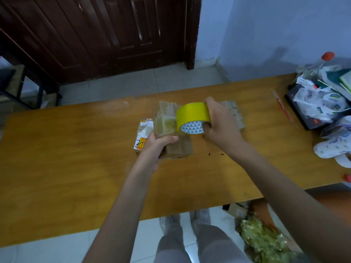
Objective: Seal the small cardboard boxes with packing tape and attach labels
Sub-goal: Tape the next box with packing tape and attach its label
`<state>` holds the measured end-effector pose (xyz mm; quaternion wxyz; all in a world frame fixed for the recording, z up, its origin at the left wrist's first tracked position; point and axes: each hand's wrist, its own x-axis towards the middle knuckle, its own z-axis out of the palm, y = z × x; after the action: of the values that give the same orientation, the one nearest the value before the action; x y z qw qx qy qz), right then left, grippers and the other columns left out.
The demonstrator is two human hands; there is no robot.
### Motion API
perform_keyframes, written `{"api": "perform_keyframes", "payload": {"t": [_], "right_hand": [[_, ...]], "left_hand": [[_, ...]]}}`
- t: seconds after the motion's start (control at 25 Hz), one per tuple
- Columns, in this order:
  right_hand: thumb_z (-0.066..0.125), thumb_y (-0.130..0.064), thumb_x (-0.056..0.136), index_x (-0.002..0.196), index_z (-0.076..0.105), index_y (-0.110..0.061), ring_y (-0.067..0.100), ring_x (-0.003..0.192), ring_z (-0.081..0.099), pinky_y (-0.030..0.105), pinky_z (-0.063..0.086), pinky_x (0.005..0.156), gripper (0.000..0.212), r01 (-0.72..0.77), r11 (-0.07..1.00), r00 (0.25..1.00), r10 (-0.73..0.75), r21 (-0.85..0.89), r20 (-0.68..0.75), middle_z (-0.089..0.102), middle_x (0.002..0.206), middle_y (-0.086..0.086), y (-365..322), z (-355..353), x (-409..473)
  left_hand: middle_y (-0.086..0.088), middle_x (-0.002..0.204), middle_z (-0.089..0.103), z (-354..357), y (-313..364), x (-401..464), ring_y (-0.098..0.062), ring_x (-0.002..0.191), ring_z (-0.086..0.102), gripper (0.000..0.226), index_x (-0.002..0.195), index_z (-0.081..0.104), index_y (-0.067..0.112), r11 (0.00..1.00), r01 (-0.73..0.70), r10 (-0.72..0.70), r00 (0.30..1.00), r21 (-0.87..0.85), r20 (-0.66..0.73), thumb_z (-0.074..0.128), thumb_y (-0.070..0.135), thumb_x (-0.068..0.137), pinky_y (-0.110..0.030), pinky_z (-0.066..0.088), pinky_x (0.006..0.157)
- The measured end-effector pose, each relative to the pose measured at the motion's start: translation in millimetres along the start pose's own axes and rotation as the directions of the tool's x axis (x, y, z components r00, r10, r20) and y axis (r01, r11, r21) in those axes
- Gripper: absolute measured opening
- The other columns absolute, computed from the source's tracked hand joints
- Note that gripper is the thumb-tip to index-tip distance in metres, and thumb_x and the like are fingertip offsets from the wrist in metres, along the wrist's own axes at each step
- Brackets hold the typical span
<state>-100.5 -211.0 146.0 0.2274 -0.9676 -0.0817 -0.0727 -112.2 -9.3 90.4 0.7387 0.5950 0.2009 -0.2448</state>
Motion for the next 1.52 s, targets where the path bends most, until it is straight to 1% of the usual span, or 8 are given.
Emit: {"api": "perform_keyframes", "payload": {"t": [0.12, 0.24, 0.56, 0.68, 0.88, 1.0, 1.2, 1.52], "right_hand": [[0.057, 0.014, 0.057, 0.082, 0.05, -0.008, 0.026, 0.065, 0.046, 0.029, 0.023, 0.056, 0.033, 0.068, 0.947, 0.981, -0.121, -0.314, -0.153, 0.049, 0.075, 0.007, 13, -2, 5], [0.056, 0.014, 0.057, 0.085, 0.055, -0.005, 0.031, 0.077, 0.051, 0.036, 0.028, 0.063, 0.034, 0.05, 0.85, 0.997, -0.073, -0.524, -0.023, 0.055, 0.084, 0.012, 36, 1, 4], [0.057, 0.018, 0.063, 0.093, 0.06, 0.0, 0.033, 0.08, 0.055, 0.042, 0.042, 0.069, 0.036, 0.076, 0.878, 0.997, -0.056, -0.472, 0.056, 0.059, 0.087, 0.015, 25, 35, 1], [0.056, 0.012, 0.071, 0.104, 0.059, -0.005, 0.029, 0.091, 0.054, 0.038, 0.039, 0.08, 0.037, 0.073, 0.876, 0.995, -0.028, -0.476, 0.1, 0.059, 0.099, 0.011, 23, 46, 1], [0.057, 0.013, 0.068, 0.101, 0.059, -0.005, 0.027, 0.084, 0.052, 0.035, 0.04, 0.073, 0.038, 0.083, 0.883, 0.988, -0.014, -0.461, 0.152, 0.057, 0.093, 0.009, 29, 64, -9], [0.06, 0.016, 0.063, 0.101, 0.059, -0.004, 0.027, 0.077, 0.053, 0.036, 0.041, 0.07, 0.043, 0.087, 0.877, 0.979, 0.011, -0.473, 0.201, 0.056, 0.087, 0.009, 46, 73, -32], [0.062, 0.018, 0.062, 0.094, 0.054, -0.007, 0.03, 0.078, 0.054, 0.035, 0.036, 0.064, 0.041, 0.062, 0.876, 0.945, 0.103, -0.479, 0.311, 0.055, 0.088, 0.01, 84, 95, -64], [0.062, 0.012, 0.069, 0.1, 0.051, -0.007, 0.031, 0.086, 0.052, 0.036, 0.036, 0.069, 0.038, 0.063, 0.852, 0.919, 0.154, -0.519, 0.364, 0.052, 0.096, 0.012, 109, 117, -68]], "left_hand": [[-0.011, 0.094, 0.069, -18, 8, 3, -0.023, 0.077, 0.069, 0.054, 0.108, 0.058, 0.004, 0.997, -0.031, 0.028, 0.999, -0.075, -0.037, 0.075, 0.015, 0.058, -0.032, 0.055, 0.052], [-0.012, 0.103, 0.068, -40, 10, 1, -0.022, 0.081, 0.07, 0.059, 0.116, 0.058, 0.004, 0.996, -0.021, 0.018, 0.999, -0.088, -0.032, 0.074, 0.016, 0.06, -0.033, 0.056, 0.056], [-0.016, 0.12, 0.066, -62, 0, -8, -0.031, 0.106, 0.065, 0.057, 0.13, 0.054, 0.006, 0.982, -0.006, 0.036, 0.987, -0.189, 0.157, 0.063, 0.017, 0.074, -0.041, 0.06, 0.075], [-0.013, 0.114, 0.069, -69, -5, -9, -0.029, 0.102, 0.068, 0.055, 0.129, 0.054, 0.006, 0.971, 0.018, 0.037, 0.974, -0.239, 0.223, 0.06, 0.016, 0.076, -0.036, 0.06, 0.071], [-0.015, 0.115, 0.068, -76, -25, -6, -0.029, 0.103, 0.067, 0.065, 0.127, 0.055, 0.005, 0.958, 0.058, 0.031, 0.953, -0.282, 0.302, 0.074, 0.018, 0.066, -0.037, 0.06, 0.075], [-0.017, 0.122, 0.064, -74, -59, -2, -0.034, 0.11, 0.062, 0.067, 0.134, 0.051, 0.006, 0.945, 0.148, -0.077, 0.967, -0.293, 0.241, 0.066, 0.013, 0.069, -0.046, 0.054, 0.089], [-0.02, 0.122, 0.062, -53, -112, 4, -0.034, 0.107, 0.06, 0.074, 0.138, 0.045, -0.001, 0.904, 0.253, -0.21, 0.965, -0.345, 0.157, 0.061, -0.003, 0.066, -0.046, 0.05, 0.091], [-0.021, 0.129, 0.059, -44, -145, 42, -0.031, 0.105, 0.062, 0.055, 0.131, 0.048, 0.002, 0.956, 0.205, -0.222, 0.973, -0.207, -0.062, 0.063, 0.003, 0.078, -0.036, 0.058, 0.067]]}}
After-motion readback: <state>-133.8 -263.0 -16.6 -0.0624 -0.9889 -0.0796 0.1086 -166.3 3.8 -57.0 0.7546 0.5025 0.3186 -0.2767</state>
